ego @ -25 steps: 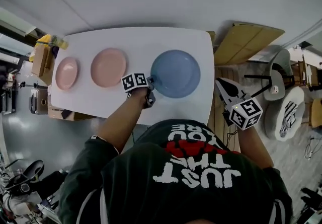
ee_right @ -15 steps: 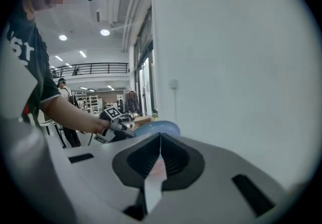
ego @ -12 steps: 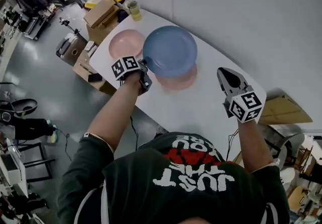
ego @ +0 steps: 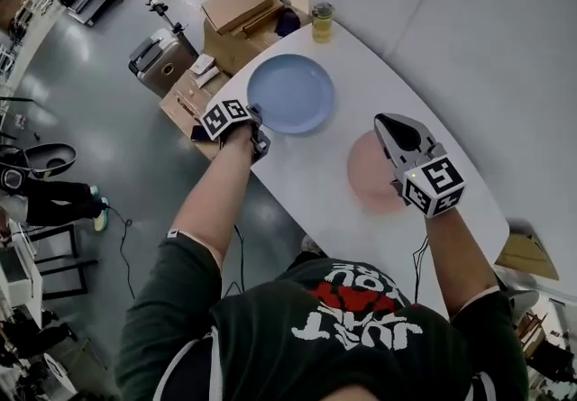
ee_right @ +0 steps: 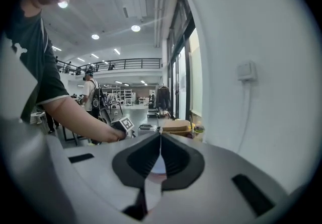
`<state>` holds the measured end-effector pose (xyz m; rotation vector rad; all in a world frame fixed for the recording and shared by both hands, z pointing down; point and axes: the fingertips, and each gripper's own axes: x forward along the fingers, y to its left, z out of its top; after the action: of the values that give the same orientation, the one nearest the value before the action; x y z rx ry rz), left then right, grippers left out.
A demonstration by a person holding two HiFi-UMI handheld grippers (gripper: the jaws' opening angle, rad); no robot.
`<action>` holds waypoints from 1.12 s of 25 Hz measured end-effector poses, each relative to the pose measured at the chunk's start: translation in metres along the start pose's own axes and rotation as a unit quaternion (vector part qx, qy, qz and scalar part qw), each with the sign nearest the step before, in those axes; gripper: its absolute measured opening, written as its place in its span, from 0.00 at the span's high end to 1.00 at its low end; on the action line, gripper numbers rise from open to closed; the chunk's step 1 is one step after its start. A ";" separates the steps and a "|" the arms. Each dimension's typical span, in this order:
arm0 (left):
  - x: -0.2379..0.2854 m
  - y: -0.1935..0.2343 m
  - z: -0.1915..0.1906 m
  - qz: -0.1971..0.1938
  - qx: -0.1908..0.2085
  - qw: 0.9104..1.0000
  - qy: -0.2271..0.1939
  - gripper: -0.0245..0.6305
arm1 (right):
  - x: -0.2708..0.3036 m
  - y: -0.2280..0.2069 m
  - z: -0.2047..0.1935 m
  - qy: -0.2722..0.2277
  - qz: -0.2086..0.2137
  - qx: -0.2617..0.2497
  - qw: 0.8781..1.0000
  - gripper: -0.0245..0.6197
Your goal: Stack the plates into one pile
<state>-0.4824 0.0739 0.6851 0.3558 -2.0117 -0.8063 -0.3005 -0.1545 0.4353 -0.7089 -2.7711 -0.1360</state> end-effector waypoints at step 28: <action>0.026 -0.015 0.010 0.000 0.228 0.973 -0.043 0.49 | -0.008 -0.016 -0.041 0.042 -0.038 0.041 0.998 0.95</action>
<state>-0.5056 0.0529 0.6887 0.5888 -2.2714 -0.3531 -0.2912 -0.1784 0.4716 -0.5632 -2.7074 -0.0656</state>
